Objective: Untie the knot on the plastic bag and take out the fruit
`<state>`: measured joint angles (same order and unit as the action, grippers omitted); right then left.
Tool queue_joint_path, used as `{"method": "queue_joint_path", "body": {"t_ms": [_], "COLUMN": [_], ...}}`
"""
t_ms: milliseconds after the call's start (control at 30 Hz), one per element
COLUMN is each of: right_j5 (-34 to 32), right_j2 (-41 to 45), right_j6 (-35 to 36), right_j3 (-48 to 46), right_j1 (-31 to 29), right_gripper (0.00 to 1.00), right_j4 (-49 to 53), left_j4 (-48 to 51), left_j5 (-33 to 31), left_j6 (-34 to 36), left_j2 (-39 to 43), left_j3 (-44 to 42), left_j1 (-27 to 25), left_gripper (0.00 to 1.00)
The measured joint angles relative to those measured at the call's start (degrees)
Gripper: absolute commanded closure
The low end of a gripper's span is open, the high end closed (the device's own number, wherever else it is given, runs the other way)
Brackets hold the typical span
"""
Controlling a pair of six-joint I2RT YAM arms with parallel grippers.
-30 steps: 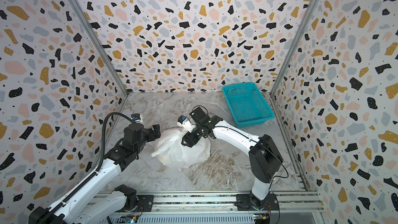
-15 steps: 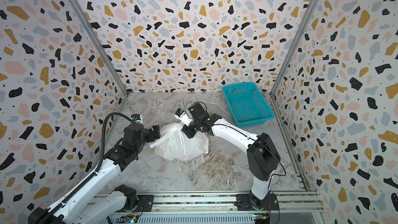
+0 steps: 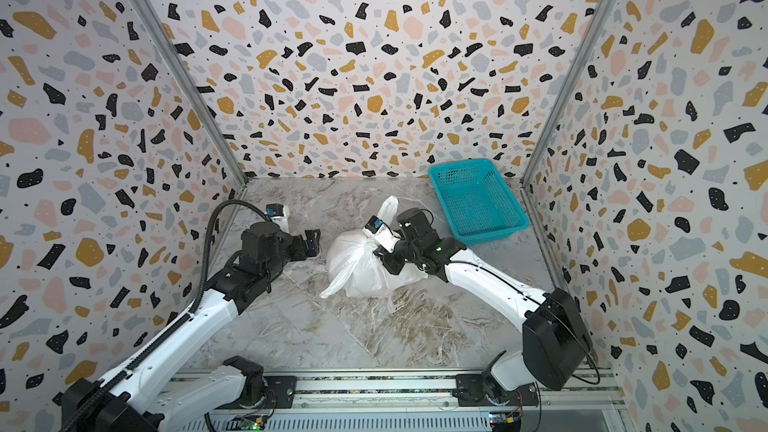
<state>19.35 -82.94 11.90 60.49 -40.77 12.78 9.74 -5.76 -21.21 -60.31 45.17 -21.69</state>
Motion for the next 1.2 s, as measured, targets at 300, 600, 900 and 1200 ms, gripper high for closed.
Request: {"method": "queue_joint_path", "body": {"t_ms": [300,600,900,1200], "right_j5": [-7.17,-9.88,-9.81,-9.79], "right_j2": [0.13,1.51,3.69,4.81], "right_j6": [-2.91,-4.94,-5.42,-5.40], "right_j3": [-7.52,-8.09,-9.97,-10.58], "right_j1": [1.16,2.56,2.38,2.12], "right_gripper": [1.00,1.00,1.00,1.00], "right_j4": [2.64,2.47,1.97,1.79], "left_j4": [1.84,5.95,9.73,11.26], "left_j5": [8.66,11.54,8.17,5.40], "left_j6": [8.17,12.09,22.01,38.77], "left_j2": [-11.47,-18.14,-20.06,-15.80], "left_j3": [6.69,10.34,15.80,14.45], "left_j1": [-8.55,-12.17,-14.12,-14.12], "left_gripper": [0.00,0.00,0.00,0.01]}}
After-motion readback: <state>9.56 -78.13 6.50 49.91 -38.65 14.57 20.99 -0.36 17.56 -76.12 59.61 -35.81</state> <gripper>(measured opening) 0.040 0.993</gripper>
